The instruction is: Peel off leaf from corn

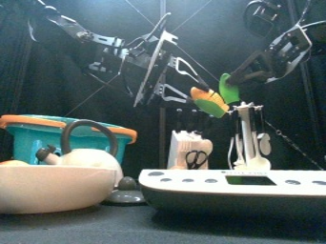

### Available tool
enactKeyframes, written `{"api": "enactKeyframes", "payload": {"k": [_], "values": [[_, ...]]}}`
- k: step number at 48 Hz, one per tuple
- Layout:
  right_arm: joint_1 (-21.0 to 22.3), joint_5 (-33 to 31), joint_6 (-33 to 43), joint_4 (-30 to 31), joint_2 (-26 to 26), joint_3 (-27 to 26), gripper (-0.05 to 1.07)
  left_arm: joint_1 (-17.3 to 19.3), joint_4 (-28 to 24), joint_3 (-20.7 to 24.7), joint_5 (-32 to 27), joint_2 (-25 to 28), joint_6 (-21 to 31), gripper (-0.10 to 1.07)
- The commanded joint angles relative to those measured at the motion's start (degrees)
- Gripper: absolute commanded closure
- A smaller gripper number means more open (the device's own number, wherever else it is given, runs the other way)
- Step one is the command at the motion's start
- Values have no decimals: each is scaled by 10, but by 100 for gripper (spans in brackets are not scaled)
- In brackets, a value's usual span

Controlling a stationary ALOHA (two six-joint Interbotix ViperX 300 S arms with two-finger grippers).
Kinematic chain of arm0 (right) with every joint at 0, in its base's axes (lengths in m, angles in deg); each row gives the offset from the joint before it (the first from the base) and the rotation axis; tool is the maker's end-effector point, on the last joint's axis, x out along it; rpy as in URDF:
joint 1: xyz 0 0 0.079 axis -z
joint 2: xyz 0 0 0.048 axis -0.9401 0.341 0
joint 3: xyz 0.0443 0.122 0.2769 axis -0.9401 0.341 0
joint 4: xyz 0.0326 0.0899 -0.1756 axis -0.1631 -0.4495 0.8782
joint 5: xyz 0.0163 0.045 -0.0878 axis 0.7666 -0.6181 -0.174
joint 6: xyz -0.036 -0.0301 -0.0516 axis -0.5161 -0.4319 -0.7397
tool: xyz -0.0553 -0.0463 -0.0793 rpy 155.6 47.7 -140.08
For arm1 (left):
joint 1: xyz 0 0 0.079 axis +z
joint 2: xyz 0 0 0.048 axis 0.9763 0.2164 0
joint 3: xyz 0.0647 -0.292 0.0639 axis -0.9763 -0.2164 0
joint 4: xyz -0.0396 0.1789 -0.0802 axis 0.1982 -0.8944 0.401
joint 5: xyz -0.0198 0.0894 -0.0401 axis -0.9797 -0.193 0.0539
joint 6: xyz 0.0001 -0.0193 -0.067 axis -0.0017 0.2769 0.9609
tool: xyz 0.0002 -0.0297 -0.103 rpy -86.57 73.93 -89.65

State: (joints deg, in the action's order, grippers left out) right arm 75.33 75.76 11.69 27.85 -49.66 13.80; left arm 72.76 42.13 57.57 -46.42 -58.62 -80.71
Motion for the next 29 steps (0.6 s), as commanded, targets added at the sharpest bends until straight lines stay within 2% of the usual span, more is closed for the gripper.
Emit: {"api": "enactKeyframes", "payload": {"k": [1,23,29], "values": [[0,1,0,-1,-8,-5,91,1,-2,4,3,-17,-1,35],[0,-12,0,-8,-31,8,91,1,-2,-14,5,-29,-1,35],[-4,-38,1,-19,-37,13,91,1,-2,-16,5,-30,0,35]]}}
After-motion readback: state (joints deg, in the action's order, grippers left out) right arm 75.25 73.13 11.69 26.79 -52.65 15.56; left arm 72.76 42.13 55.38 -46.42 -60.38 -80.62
